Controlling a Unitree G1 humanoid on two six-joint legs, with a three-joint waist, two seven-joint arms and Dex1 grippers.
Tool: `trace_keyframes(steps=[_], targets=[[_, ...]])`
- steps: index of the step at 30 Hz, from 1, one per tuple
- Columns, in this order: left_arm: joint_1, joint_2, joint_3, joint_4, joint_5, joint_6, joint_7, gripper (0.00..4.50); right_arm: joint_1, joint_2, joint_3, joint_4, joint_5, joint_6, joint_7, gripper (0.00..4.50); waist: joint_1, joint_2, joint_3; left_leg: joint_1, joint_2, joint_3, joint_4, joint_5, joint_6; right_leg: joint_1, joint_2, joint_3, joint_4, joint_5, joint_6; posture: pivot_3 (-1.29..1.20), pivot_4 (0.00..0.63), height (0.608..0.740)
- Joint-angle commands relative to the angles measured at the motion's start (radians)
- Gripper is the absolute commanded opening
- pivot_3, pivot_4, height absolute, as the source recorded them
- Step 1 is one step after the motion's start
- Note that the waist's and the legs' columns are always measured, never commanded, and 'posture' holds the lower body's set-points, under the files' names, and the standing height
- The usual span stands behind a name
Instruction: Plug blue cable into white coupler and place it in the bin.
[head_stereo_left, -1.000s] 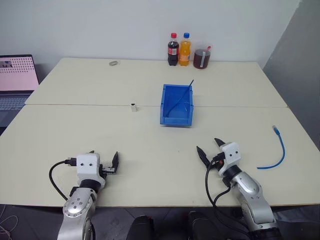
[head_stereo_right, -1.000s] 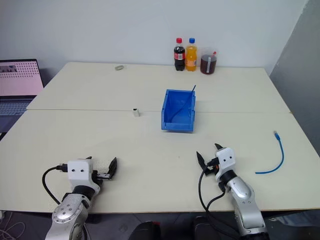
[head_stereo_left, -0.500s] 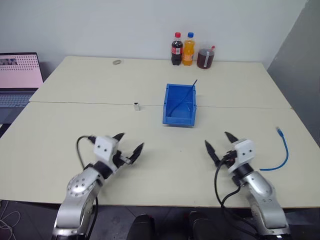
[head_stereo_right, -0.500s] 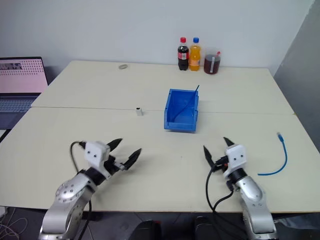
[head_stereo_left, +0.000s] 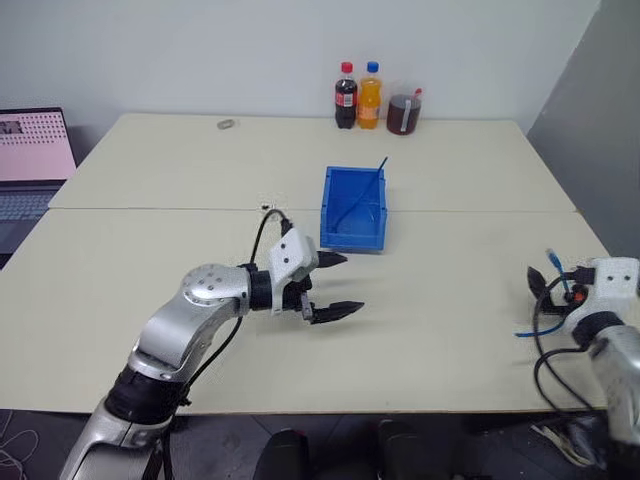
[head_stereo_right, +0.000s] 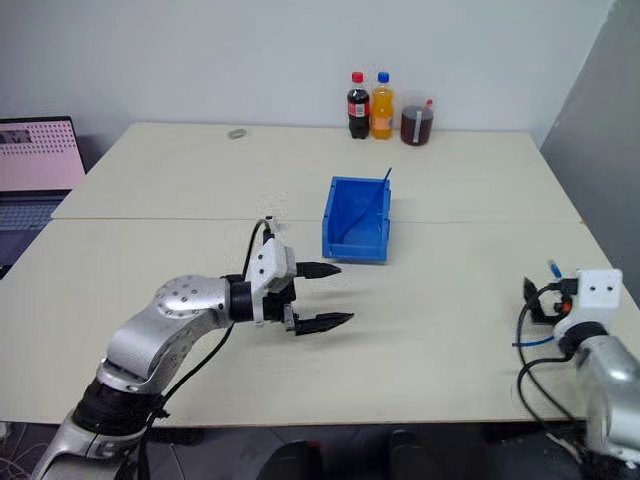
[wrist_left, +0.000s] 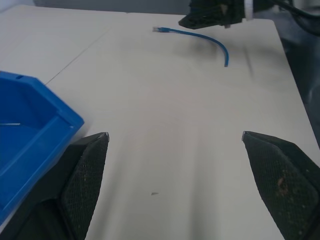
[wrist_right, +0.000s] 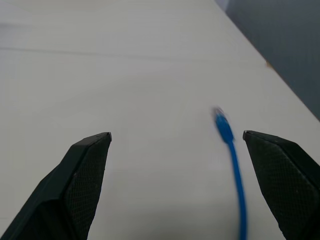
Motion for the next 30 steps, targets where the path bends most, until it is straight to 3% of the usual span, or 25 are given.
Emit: trace_keyframes(steps=[1, 9, 12, 27, 30], targets=[[-0.035, -0.009, -0.037, 0.028, 0.029, -0.041, -0.047, 4.50, -0.103, -0.080, -0.008, 0.188, -0.008, 0.039, 0.035, 4.48, -0.002, 0.000, 0.000, 0.000, -0.001, 0.000, 0.000, 0.000, 0.000, 0.000, 0.001, 0.000, 0.000, 0.000, 0.000, 0.00, 0.150, 0.740], [-0.030, -0.037, -0.051, 0.083, 0.074, -0.117, -0.065, 4.50, -0.261, -0.160, 0.067, 0.502, -0.037, 0.032, 0.141, 4.48, -0.007, 0.002, 0.002, -0.001, -0.001, 0.000, 0.000, 0.000, 0.000, -0.001, 0.002, 0.001, -0.001, 0.000, -0.001, 0.00, 0.150, 0.740], [-0.022, -0.039, -0.055, 0.089, 0.086, -0.132, -0.070, 4.50, -0.304, -0.178, 0.074, 0.591, -0.046, 0.040, 0.158, 4.02, -0.009, 0.002, 0.002, -0.001, 0.001, 0.000, 0.000, 0.000, 0.000, 0.000, 0.001, 0.001, -0.001, 0.000, 0.000, 0.00, 0.150, 0.740], [-0.034, -0.055, -0.049, 0.075, 0.104, -0.109, -0.074, 4.50, -0.294, -0.201, 0.137, 0.657, -0.087, -0.045, 0.208, 0.06, -0.004, 0.000, 0.001, -0.001, 0.001, 0.000, 0.002, 0.000, 0.000, 0.002, -0.001, 0.000, -0.001, 0.001, 0.003, 0.00, 0.150, 0.740], [-0.039, -0.057, -0.044, 0.072, 0.097, -0.091, -0.072, 4.50, -0.291, -0.203, 0.118, 0.631, -0.056, -0.036, 0.244, 0.02, 0.000, 0.000, 0.001, -0.001, 0.001, 0.000, 0.002, 0.000, 0.000, 0.002, -0.001, 0.000, -0.001, 0.001, 0.003, 0.00, 0.150, 0.740]])
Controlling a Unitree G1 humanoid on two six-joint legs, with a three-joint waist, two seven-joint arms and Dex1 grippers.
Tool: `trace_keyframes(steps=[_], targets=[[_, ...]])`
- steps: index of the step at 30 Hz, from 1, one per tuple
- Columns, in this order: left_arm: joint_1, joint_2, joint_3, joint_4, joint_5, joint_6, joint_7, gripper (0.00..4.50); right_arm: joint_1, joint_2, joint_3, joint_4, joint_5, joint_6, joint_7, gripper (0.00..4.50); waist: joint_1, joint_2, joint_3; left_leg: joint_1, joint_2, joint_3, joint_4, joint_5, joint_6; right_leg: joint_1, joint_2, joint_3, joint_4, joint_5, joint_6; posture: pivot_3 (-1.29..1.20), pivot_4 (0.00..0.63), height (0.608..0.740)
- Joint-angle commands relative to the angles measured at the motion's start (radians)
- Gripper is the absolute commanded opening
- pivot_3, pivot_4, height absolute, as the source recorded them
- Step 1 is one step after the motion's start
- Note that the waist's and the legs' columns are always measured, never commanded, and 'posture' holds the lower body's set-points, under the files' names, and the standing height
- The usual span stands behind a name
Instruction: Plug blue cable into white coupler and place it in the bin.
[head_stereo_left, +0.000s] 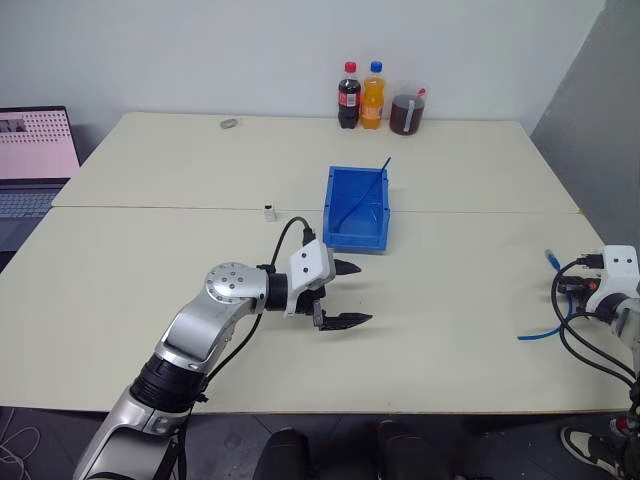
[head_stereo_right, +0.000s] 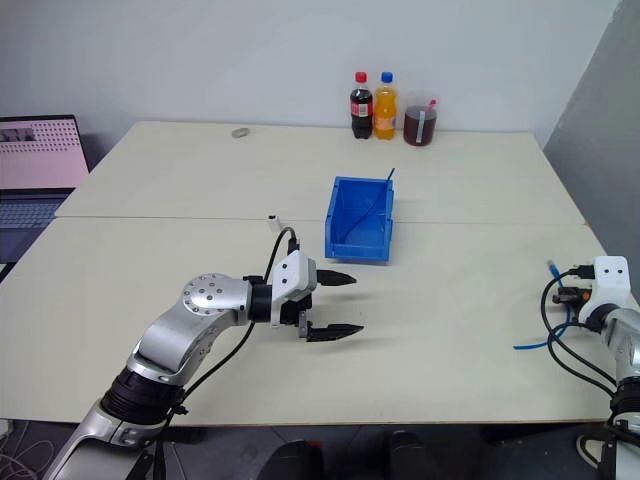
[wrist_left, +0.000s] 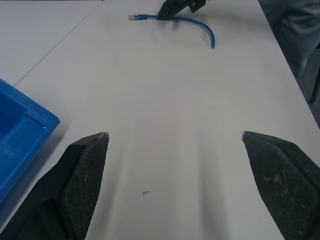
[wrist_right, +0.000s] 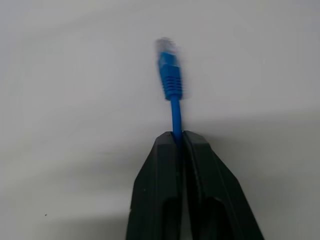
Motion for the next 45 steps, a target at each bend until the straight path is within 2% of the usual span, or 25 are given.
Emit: trace_keyframes(steps=[1, 6, 9, 14, 16, 19, 23, 27, 29, 32, 37, 38, 39, 43, 45], targets=[[-0.021, -0.006, 0.010, -0.030, -0.010, 0.013, 0.001, 4.50, 0.021, -0.003, -0.023, -0.016, 0.030, 0.014, 0.047, 0.02, 0.002, 0.000, 0.000, 0.000, 0.000, 0.000, 0.000, 0.000, 0.000, 0.000, 0.000, 0.000, 0.000, 0.000, 0.000, 0.00, 0.150, 0.740], [0.015, 0.026, 0.047, -0.072, -0.028, 0.061, 0.016, 4.50, 0.057, -0.041, -0.028, -0.120, 0.066, -0.052, 0.189, 0.02, 0.002, 0.001, 0.000, 0.000, 0.000, 0.000, -0.001, 0.000, 0.000, 0.000, 0.001, 0.000, 0.000, 0.000, -0.001, 0.00, 0.150, 0.740], [0.085, 0.071, 0.099, -0.120, -0.040, 0.092, 0.038, 4.50, 0.118, -0.086, 0.007, -0.299, 0.079, -0.077, 0.322, 0.02, -0.006, 0.005, 0.002, 0.000, 0.001, 0.000, -0.002, 0.000, 0.000, -0.001, 0.001, 0.000, 0.000, -0.001, 0.000, 0.00, 0.150, 0.740], [0.268, 0.178, 0.201, -0.177, -0.039, 0.092, 0.053, 4.50, 0.183, -0.157, 0.144, -0.655, 0.089, -0.093, 0.494, 0.02, -0.023, 0.006, 0.003, 0.001, 0.003, 0.000, -0.002, 0.000, 0.000, -0.002, 0.001, 0.000, 0.001, -0.001, -0.001, 0.00, 0.150, 0.740], [0.327, 0.204, 0.244, -0.177, -0.036, 0.085, 0.065, 4.50, 0.152, -0.158, 0.232, -0.755, 0.074, -0.091, 0.530, 0.02, -0.023, 0.004, 0.004, 0.001, 0.004, -0.001, -0.002, 0.000, 0.000, -0.001, 0.001, 0.000, 0.001, -0.001, -0.001, 0.00, 0.150, 0.740], [0.396, 0.237, 0.302, -0.154, -0.025, 0.057, 0.073, 4.50, 0.039, -0.089, 0.437, -0.826, 0.001, -0.111, 0.566, 0.02, -0.022, 0.001, 0.006, 0.001, 0.004, -0.002, -0.002, 0.000, 0.000, -0.001, 0.000, -0.001, 0.001, -0.001, -0.001, 0.00, 0.150, 0.740], [0.443, 0.262, 0.349, -0.112, -0.006, 0.015, 0.076, 4.50, -0.102, 0.071, 0.663, -0.750, -0.110, -0.182, 0.587, 0.02, -0.019, 0.000, 0.007, 0.001, 0.003, -0.001, -0.001, 0.000, 0.000, -0.002, -0.001, -0.002, 0.001, -0.001, -0.001, 0.00, 0.150, 0.740], [0.483, 0.277, 0.380, -0.102, -0.010, -0.006, 0.068, 4.50, -0.182, 0.181, 0.765, -0.646, -0.177, -0.234, 0.596, 0.02, -0.003, 0.000, 0.008, -0.003, 0.002, 0.000, -0.001, 0.000, 0.000, -0.006, -0.001, -0.003, 0.001, -0.001, -0.002, 0.00, 0.150, 0.740], [0.532, 0.292, 0.407, -0.096, -0.010, -0.023, 0.056, 4.50, -0.248, 0.284, 0.841, -0.514, -0.231, -0.297, 0.588, 0.02, 0.001, -0.001, 0.007, -0.003, 0.002, 0.001, -0.001, 0.000, 0.000, -0.007, -0.003, -0.003, 0.001, 0.001, -0.006, 0.00, 0.150, 0.740], [0.579, 0.302, 0.419, -0.090, -0.006, -0.046, 0.052, 4.50, -0.298, 0.375, 0.880, -0.398, -0.271, -0.359, 0.585, 0.02, -0.004, -0.002, 0.007, -0.003, 0.003, 0.002, -0.002, 0.000, 0.000, -0.008, -0.004, -0.003, 0.002, 0.001, -0.008, 0.00, 0.150, 0.740], [0.599, 0.298, 0.397, -0.113, 0.005, -0.057, 0.062, 4.50, -0.318, 0.436, 0.882, -0.327, -0.296, -0.380, 0.579, 0.02, 0.009, -0.002, 0.007, -0.003, 0.003, 0.000, -0.002, 0.000, -0.001, -0.008, -0.004, -0.004, 0.003, -0.001, -0.011, 0.00, 0.150, 0.740], [0.597, 0.296, 0.395, -0.117, 0.005, -0.054, 0.065, 4.50, -0.320, 0.442, 0.881, -0.322, -0.297, -0.379, 0.582, 0.47, 0.007, -0.002, 0.007, -0.003, 0.003, 0.000, -0.002, 0.000, -0.001, -0.008, -0.004, -0.005, 0.003, -0.001, -0.011, 0.00, 0.150, 0.740], [0.590, 0.293, 0.390, -0.122, 0.005, -0.048, 0.070, 4.50, -0.321, 0.444, 0.879, -0.323, -0.297, -0.375, 0.586, 0.61, 0.007, -0.002, 0.007, -0.003, 0.003, 0.000, -0.002, 0.000, -0.001, -0.008, -0.004, -0.005, 0.003, -0.001, -0.010, 0.00, 0.150, 0.740], [0.554, 0.287, 0.369, -0.126, 0.006, -0.030, 0.076, 4.50, -0.320, 0.439, 0.865, -0.351, -0.283, -0.346, 0.607, 1.77, 0.007, -0.002, 0.007, -0.003, 0.003, 0.000, -0.002, 0.000, -0.001, -0.008, -0.004, -0.006, 0.004, -0.001, -0.010, 0.00, 0.150, 0.740], [0.529, 0.286, 0.354, -0.120, 0.008, -0.024, 0.075, 4.50, -0.314, 0.429, 0.852, -0.382, -0.267, -0.316, 0.616, 2.16, 0.007, -0.002, 0.007, -0.003, 0.004, 0.000, -0.002, 0.000, -0.001, -0.007, -0.004, -0.006, 0.004, -0.001, -0.010, 0.00, 0.150, 0.740]])
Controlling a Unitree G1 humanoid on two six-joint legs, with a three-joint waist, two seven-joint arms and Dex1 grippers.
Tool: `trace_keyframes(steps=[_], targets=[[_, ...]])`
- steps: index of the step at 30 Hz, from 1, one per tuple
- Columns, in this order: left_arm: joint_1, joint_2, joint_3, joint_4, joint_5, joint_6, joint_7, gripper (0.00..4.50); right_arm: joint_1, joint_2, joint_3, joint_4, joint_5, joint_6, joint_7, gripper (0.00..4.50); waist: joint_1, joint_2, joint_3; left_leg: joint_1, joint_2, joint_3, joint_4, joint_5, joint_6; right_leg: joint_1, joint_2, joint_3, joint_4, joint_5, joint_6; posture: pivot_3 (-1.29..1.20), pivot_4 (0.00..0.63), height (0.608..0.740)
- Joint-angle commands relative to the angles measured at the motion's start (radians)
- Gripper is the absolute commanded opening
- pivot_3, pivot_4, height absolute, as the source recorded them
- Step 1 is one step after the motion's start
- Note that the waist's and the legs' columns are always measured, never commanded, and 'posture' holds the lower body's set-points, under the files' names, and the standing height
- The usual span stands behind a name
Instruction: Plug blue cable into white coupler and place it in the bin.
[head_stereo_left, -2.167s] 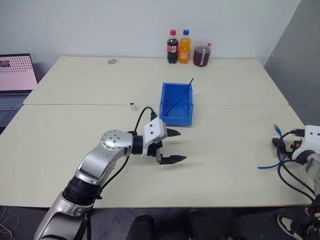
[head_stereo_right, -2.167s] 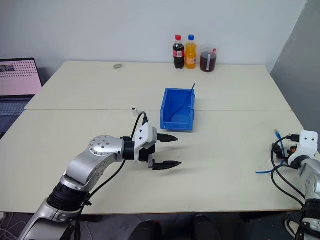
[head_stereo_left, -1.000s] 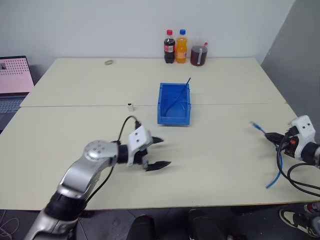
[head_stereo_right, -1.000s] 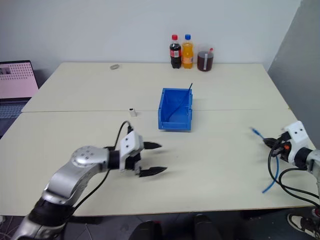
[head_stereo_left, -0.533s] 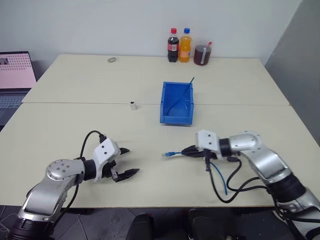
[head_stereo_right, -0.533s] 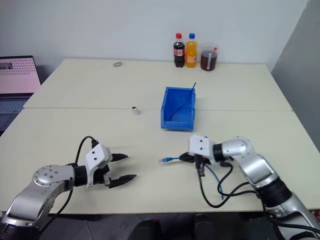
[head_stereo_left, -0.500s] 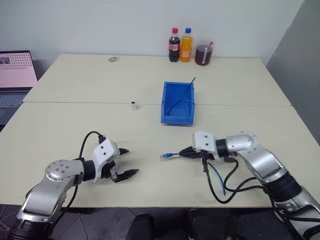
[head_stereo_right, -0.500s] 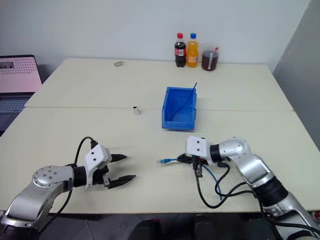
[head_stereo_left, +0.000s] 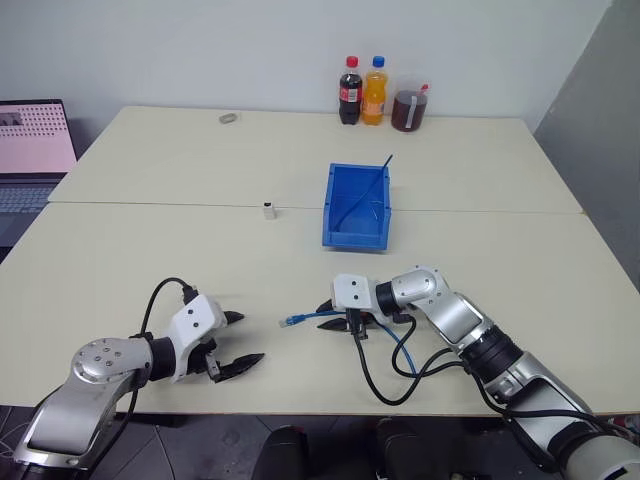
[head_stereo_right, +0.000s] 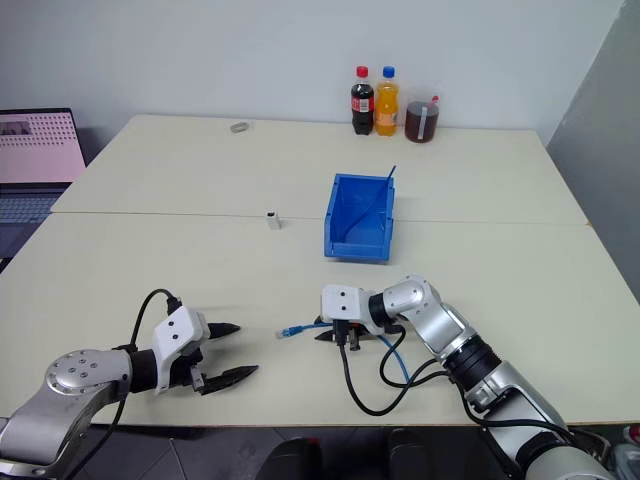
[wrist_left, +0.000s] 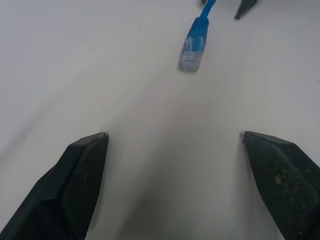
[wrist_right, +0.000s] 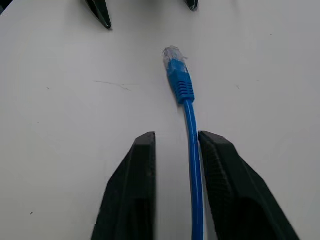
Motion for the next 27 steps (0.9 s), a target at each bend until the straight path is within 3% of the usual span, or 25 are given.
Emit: trace_keyframes(steps=[1, 9, 17, 27], targets=[[-0.057, -0.001, -0.030, -0.018, 0.007, 0.009, 0.005, 4.50, -0.009, -0.027, -0.052, -0.099, 0.039, 0.058, 0.037, 2.40, 0.000, 0.000, 0.000, 0.000, 0.000, 0.000, 0.000, 0.000, 0.000, 0.000, 0.000, 0.000, 0.000, 0.000, 0.000, 0.00, 0.150, 0.740], [-0.205, -0.032, -0.132, 0.060, 0.046, 0.021, 0.000, 4.50, 0.084, -0.179, -0.152, -0.393, 0.144, 0.279, 0.073, 4.46, 0.001, 0.000, 0.000, 0.000, -0.001, -0.001, 0.000, 0.000, 0.000, 0.001, 0.000, -0.001, 0.000, 0.000, 0.000, 0.00, 0.150, 0.740], [-0.251, -0.034, -0.234, 0.119, 0.114, -0.005, -0.025, 4.50, 0.151, -0.214, -0.207, -0.550, 0.159, 0.373, -0.020, 4.46, -0.003, 0.000, 0.000, 0.000, 0.000, -0.002, 0.000, 0.000, 0.000, 0.001, 0.002, -0.001, 0.000, 0.000, 0.000, 0.00, 0.150, 0.740], [-0.236, -0.029, -0.270, 0.134, 0.129, -0.009, -0.048, 2.18, 0.197, -0.226, -0.257, -0.643, 0.199, 0.456, -0.103, 4.50, -0.002, 0.000, -0.001, 0.002, -0.002, -0.001, 0.001, 0.000, 0.000, 0.004, 0.002, 0.000, 0.000, -0.001, 0.004, 0.00, 0.150, 0.740]])
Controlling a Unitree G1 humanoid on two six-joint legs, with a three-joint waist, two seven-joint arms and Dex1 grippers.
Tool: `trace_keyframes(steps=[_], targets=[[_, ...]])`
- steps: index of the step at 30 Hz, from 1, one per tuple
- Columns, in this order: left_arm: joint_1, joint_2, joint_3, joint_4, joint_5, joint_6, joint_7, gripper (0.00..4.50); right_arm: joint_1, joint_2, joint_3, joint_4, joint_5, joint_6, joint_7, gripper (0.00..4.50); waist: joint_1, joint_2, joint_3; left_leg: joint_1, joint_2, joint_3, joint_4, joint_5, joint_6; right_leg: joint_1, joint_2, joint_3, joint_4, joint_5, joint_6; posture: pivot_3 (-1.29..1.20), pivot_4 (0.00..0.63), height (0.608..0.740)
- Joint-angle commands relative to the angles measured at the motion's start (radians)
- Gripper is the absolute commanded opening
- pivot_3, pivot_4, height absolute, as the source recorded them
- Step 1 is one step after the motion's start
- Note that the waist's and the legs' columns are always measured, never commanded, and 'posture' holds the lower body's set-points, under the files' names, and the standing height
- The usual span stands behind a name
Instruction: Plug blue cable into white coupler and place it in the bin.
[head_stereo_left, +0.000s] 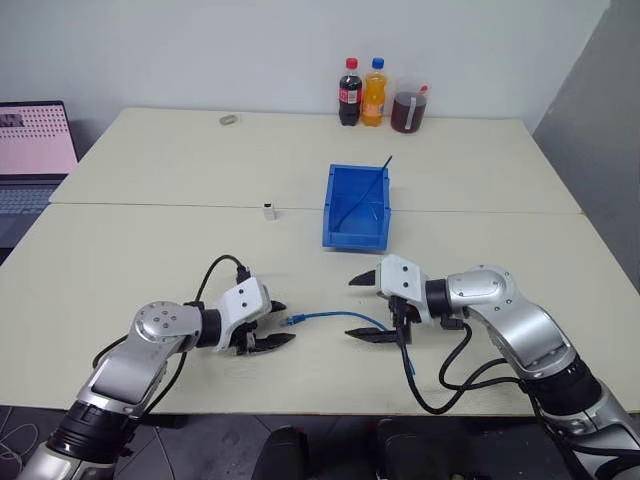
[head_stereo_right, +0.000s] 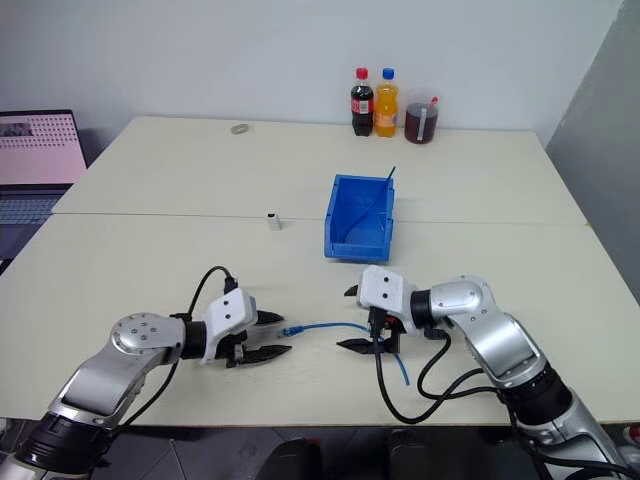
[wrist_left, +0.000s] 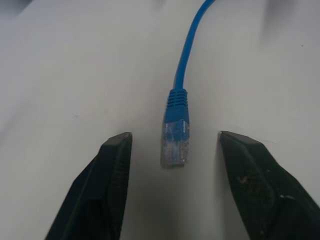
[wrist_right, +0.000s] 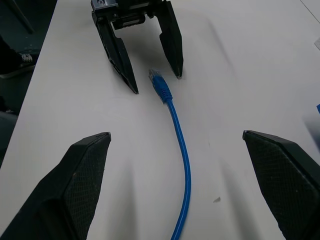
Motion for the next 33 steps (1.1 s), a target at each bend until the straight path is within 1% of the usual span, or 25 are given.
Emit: trace_keyframes(steps=[1, 2, 4, 6, 9, 10, 15, 18, 20, 23, 27, 30, 33], targets=[[0.035, 0.013, -0.031, 0.022, 0.036, 0.017, 0.000, 1.97, 0.006, -0.006, -0.060, -0.054, 0.036, 0.021, -0.033, 4.50, 0.000, 0.000, 0.000, 0.000, 0.000, 0.000, 0.000, 0.000, 0.000, 0.000, 0.000, 0.000, 0.000, -0.001, 0.001, 0.00, 0.150, 0.740], [0.041, 0.015, -0.030, 0.023, 0.037, 0.016, -0.002, 1.82, 0.008, -0.005, -0.067, -0.058, 0.041, 0.025, -0.039, 4.50, 0.000, 0.000, 0.000, 0.000, 0.000, 0.000, 0.000, 0.000, 0.000, 0.001, 0.000, 0.000, 0.000, 0.000, 0.002, 0.00, 0.150, 0.740], [0.049, 0.018, -0.028, 0.027, 0.038, 0.016, -0.001, 1.35, 0.014, -0.003, -0.085, -0.069, 0.057, 0.041, -0.052, 4.50, 0.000, 0.000, -0.001, 0.001, 0.000, 0.000, 0.000, 0.000, 0.000, 0.001, 0.000, 0.000, 0.000, 0.000, 0.002, 0.00, 0.150, 0.740], [0.054, 0.015, -0.023, 0.029, 0.035, 0.017, 0.002, 1.02, 0.024, -0.003, -0.104, -0.082, 0.077, 0.058, -0.065, 4.50, 0.000, 0.001, -0.001, 0.002, 0.000, -0.001, 0.000, 0.000, 0.000, 0.002, 0.000, 0.000, 0.000, 0.000, 0.002, 0.00, 0.150, 0.740], [0.062, 0.002, -0.009, 0.032, 0.021, 0.017, 0.012, 0.33, 0.065, -0.007, -0.153, -0.122, 0.123, 0.092, -0.084, 4.50, 0.000, 0.001, -0.001, 0.002, 0.001, -0.001, 0.000, 0.000, 0.000, 0.002, 0.000, 0.000, 0.000, 0.000, 0.002, 0.00, 0.150, 0.740], [0.063, -0.002, -0.002, 0.035, 0.014, 0.013, 0.013, 0.24, 0.079, -0.010, -0.166, -0.136, 0.135, 0.099, -0.090, 4.50, 0.000, 0.001, -0.001, 0.002, 0.001, -0.001, 0.000, 0.000, 0.000, 0.002, 0.000, 0.001, 0.000, 0.000, 0.002, 0.00, 0.150, 0.740], [0.047, -0.060, 0.068, 0.012, -0.094, 0.025, 0.008, 0.24, 0.167, -0.018, -0.260, -0.240, 0.250, 0.203, -0.128, 4.50, 0.000, 0.001, -0.001, 0.001, 0.001, -0.001, 0.000, 0.000, 0.000, 0.002, 0.000, 0.001, 0.000, -0.001, 0.002, 0.00, 0.150, 0.740], [-0.007, -0.116, 0.116, -0.024, -0.175, 0.060, 0.028, 0.24, 0.233, 0.013, -0.352, -0.311, 0.373, 0.313, -0.182, 4.50, 0.004, 0.000, -0.001, 0.000, 0.000, -0.002, 0.001, 0.000, 0.000, 0.002, 0.000, 0.001, 0.000, -0.001, 0.003, 0.00, 0.150, 0.740], [-0.050, -0.154, 0.138, -0.043, -0.223, 0.098, 0.049, 0.24, 0.264, 0.034, -0.390, -0.341, 0.437, 0.367, -0.219, 4.50, 0.005, -0.001, -0.001, -0.001, 0.000, -0.003, 0.001, 0.000, 0.000, 0.002, 0.000, 0.001, 0.000, 0.000, 0.003, 0.00, 0.150, 0.740], [-0.128, -0.216, 0.167, -0.064, -0.309, 0.170, 0.089, 0.24, 0.298, 0.103, -0.432, -0.368, 0.523, 0.412, -0.299, 4.50, 0.003, -0.001, -0.001, -0.001, 0.000, -0.004, 0.001, 0.000, 0.000, 0.002, 0.000, 0.001, -0.001, 0.000, 0.003, 0.00, 0.150, 0.740], [-0.194, -0.258, 0.195, -0.093, -0.420, 0.284, 0.112, 0.24, 0.309, 0.177, -0.435, -0.370, 0.569, 0.416, -0.392, 4.50, -0.004, -0.001, -0.001, -0.001, 0.000, -0.003, 0.001, 0.000, 0.000, 0.002, 0.001, 0.001, 0.000, 0.000, 0.004, 0.00, 0.150, 0.740], [-0.219, -0.262, 0.214, -0.125, -0.519, 0.377, 0.116, 0.24, 0.306, 0.230, -0.434, -0.330, 0.596, 0.407, -0.447, 4.50, -0.009, -0.001, -0.001, -0.001, 0.000, -0.003, 0.001, 0.000, 0.000, 0.002, 0.002, 0.001, -0.001, 0.000, 0.004, 0.00, 0.150, 0.740], [-0.234, -0.257, 0.225, -0.138, -0.576, 0.432, 0.117, 0.24, 0.261, 0.299, -0.471, -0.253, 0.666, 0.427, -0.498, 4.50, -0.010, -0.001, -0.001, -0.001, 0.000, -0.003, 0.000, 0.000, 0.000, 0.002, 0.002, 0.002, -0.001, 0.000, 0.004, 0.00, 0.150, 0.740]])
